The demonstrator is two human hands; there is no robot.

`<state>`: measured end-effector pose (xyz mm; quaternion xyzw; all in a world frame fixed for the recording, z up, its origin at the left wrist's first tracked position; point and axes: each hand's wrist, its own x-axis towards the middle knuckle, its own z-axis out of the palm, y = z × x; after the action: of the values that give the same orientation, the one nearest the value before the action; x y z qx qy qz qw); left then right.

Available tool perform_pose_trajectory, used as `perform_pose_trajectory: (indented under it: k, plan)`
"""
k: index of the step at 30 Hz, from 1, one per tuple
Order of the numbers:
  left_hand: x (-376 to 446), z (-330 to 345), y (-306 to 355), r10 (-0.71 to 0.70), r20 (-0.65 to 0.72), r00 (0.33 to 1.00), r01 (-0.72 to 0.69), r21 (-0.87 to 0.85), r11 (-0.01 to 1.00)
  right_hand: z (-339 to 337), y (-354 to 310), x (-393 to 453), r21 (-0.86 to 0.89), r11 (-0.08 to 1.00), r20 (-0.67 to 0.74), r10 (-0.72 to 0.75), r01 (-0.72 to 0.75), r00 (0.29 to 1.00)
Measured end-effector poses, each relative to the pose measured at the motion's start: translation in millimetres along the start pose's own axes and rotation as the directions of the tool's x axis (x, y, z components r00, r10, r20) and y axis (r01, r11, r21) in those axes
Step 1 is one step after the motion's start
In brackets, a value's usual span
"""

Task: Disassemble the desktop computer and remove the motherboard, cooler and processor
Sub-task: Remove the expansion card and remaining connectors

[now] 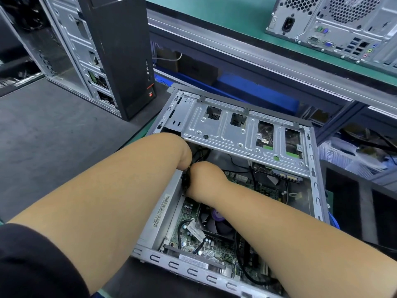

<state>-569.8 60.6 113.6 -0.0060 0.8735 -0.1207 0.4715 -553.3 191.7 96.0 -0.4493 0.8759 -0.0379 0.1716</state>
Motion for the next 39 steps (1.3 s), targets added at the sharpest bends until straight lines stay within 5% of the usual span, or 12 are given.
perform_pose_trajectory:
  k: [19,25,29,39]
  plan:
    - [3.3,1.6,5.0,0.008,0.002,1.0,-0.009,0.047,0.999,-1.9,3.9,4.7,0.081,0.991,0.081,0.099,-0.106,0.992]
    - [-8.8,-2.6,1.9,-0.059,-0.032,0.998,0.056,-0.077,0.995,-16.1,4.8,3.5,0.185,0.973,0.054,0.13,-0.138,0.99]
    - [-4.8,-0.8,7.0,-0.069,-0.029,0.997,0.067,-0.048,0.997,-33.9,12.1,-1.7,0.185,0.965,0.176,0.154,-0.186,0.972]
    - [-18.1,0.9,16.8,-0.029,-0.047,0.998,0.022,-0.137,0.99,-62.8,11.3,-51.0,0.584,0.779,0.198,0.136,-0.228,0.971]
